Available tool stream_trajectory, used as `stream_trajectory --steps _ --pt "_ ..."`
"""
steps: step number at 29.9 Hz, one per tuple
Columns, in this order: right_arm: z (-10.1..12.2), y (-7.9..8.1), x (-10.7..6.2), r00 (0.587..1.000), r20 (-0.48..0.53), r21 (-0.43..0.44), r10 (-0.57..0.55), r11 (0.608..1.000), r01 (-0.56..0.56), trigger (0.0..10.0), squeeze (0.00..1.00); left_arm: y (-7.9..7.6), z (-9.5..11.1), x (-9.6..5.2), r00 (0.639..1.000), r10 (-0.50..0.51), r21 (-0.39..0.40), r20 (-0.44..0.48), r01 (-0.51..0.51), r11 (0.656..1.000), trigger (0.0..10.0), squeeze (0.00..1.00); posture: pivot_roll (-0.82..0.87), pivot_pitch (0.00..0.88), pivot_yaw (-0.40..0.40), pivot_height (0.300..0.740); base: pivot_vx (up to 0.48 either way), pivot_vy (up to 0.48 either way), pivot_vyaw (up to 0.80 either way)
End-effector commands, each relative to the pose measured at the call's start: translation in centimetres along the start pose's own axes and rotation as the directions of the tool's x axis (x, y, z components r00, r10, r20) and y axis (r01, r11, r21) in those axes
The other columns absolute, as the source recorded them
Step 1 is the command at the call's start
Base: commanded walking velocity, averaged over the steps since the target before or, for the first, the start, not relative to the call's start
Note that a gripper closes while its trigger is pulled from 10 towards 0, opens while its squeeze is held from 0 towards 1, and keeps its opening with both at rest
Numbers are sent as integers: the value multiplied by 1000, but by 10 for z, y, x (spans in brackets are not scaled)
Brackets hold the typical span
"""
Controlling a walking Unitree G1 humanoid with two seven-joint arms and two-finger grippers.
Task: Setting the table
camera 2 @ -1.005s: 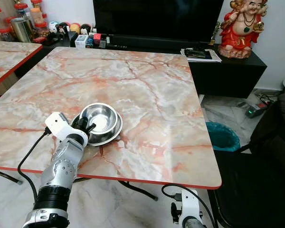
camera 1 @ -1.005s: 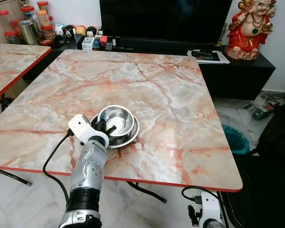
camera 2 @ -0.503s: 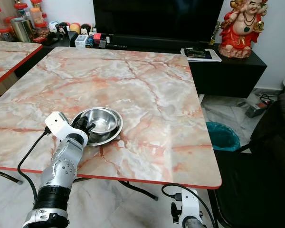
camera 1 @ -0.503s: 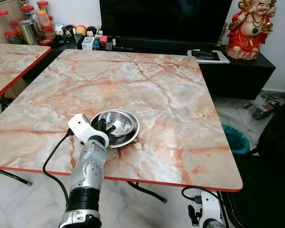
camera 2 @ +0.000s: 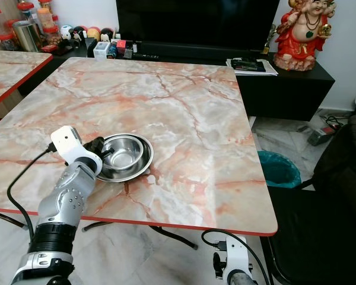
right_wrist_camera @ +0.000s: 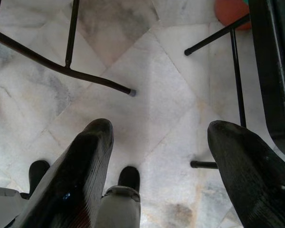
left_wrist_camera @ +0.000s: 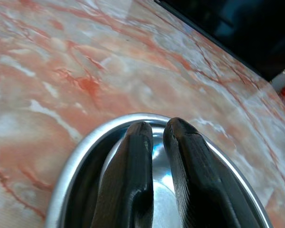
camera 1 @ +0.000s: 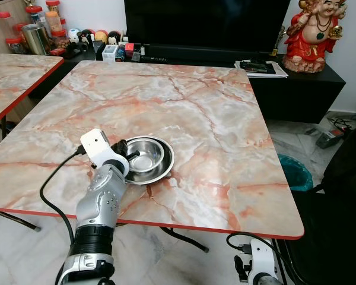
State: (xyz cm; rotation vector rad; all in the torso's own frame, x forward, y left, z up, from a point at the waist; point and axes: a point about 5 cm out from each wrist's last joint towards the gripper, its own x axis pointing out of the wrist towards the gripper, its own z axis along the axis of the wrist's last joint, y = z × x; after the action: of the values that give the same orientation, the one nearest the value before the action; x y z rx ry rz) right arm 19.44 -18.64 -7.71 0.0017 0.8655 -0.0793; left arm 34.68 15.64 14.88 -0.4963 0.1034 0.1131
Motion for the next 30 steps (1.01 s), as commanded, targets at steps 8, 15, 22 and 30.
stream_trajectory --steps 8,15,22,30 --pt "6 0 1 1000 18 0 -5 1000 5 10000 0 -14 22 0 996 -72 118 48 66 991 10000 0 41 0 -32 714 0 0 0" --pt "9 0 2 1000 27 3 -3 1000 3 10000 0 5 52 -4 959 -107 410 261 -10 912 10000 0 37 0 -32 714 0 0 0" --pt "9 -1 2 1000 31 5 -4 1000 4 10000 0 61 81 -17 906 38 561 422 -294 774 10000 0 42 0 -35 714 0 0 0" --pt "9 0 2 999 31 7 -4 1000 4 10000 0 129 92 -36 846 220 647 487 -518 560 10000 0 51 0 -36 714 0 0 0"
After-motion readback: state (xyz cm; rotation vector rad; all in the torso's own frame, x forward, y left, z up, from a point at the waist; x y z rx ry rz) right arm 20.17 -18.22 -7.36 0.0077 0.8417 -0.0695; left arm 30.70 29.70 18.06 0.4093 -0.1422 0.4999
